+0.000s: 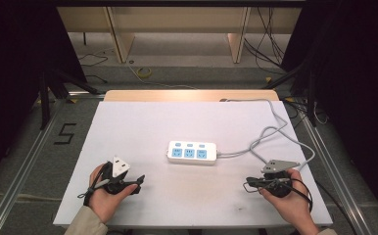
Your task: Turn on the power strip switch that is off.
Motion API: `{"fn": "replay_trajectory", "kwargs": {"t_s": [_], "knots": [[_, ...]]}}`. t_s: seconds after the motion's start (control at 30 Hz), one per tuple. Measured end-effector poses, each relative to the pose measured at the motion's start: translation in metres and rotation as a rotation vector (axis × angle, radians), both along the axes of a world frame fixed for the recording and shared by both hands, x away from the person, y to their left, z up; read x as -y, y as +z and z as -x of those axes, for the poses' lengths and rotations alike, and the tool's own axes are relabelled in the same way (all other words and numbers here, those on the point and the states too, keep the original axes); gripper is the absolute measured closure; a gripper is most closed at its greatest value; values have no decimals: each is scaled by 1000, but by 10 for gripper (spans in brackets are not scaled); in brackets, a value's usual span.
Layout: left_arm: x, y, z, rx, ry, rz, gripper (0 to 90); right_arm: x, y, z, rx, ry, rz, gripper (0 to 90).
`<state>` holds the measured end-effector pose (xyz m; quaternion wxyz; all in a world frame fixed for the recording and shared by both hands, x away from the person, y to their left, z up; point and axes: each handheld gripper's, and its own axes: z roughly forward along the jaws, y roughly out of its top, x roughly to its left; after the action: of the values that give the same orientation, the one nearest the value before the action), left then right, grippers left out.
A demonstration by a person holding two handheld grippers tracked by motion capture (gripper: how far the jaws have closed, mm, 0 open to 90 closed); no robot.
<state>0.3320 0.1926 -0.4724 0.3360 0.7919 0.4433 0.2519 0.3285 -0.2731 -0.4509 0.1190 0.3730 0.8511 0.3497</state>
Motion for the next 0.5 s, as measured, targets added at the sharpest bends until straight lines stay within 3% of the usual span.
{"fn": "replay_trajectory", "kwargs": {"t_s": [0.5], "knots": [[1,1,1,6,12,4,202,-10,7,-6,-26,28,17,900]]}}
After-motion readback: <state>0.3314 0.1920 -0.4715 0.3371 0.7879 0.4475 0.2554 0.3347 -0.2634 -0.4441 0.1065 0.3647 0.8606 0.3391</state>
